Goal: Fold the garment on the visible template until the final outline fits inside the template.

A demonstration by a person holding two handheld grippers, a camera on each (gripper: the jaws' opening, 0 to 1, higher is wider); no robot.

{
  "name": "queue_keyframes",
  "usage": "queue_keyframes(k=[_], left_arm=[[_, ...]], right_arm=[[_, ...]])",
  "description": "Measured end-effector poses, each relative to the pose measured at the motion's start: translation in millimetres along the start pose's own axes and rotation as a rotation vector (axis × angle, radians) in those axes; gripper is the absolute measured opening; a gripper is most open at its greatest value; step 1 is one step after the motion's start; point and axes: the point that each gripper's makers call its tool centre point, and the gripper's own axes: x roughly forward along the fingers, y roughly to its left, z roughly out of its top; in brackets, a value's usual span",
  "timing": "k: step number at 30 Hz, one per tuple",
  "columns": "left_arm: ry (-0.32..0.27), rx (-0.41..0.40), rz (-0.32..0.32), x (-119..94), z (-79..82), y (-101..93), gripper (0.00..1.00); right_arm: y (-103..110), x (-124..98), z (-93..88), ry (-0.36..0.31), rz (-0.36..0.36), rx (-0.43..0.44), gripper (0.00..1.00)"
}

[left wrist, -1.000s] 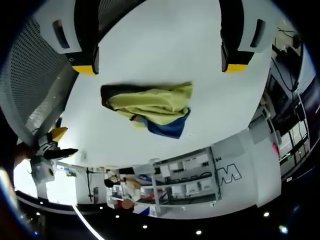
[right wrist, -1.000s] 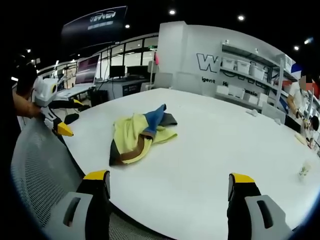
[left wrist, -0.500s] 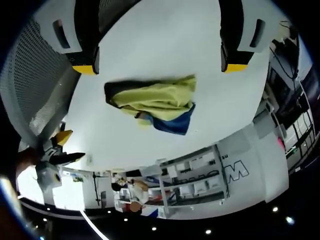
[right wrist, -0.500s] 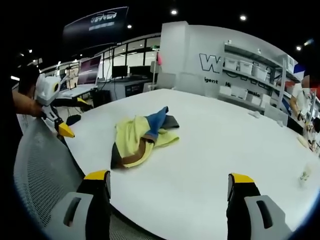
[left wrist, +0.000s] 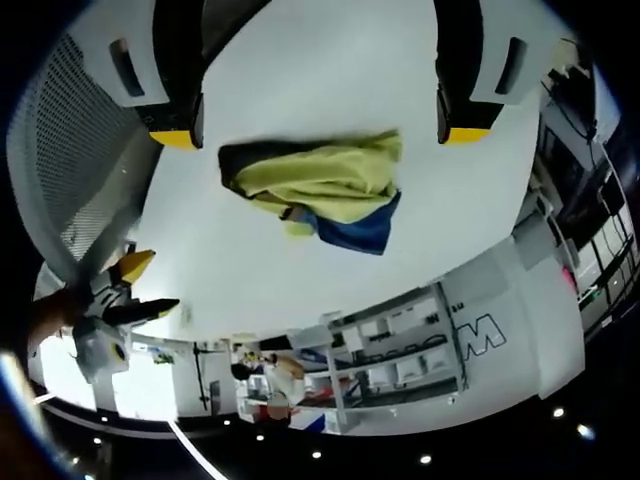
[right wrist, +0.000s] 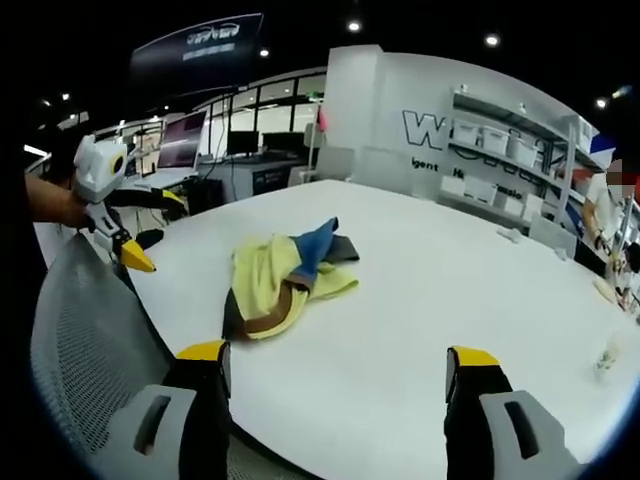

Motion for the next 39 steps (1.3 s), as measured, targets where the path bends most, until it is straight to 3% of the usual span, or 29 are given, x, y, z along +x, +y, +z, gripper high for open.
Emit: queue_keyframes(k=[8, 39], left_arm=[[-0.024, 0.003, -0.037, 13.1, 15.9, -10.5, 0.93], [0.01, 0.036, -0.119, 34.3, 16.2, -44.8, 0.83]], right_arm=[[-4.3, 3.2, 1.3, 0.011, 0.002, -0.008, 0.88], [1.8, 22.1, 15.4, 0.024, 0.098, -0.158, 0.81]])
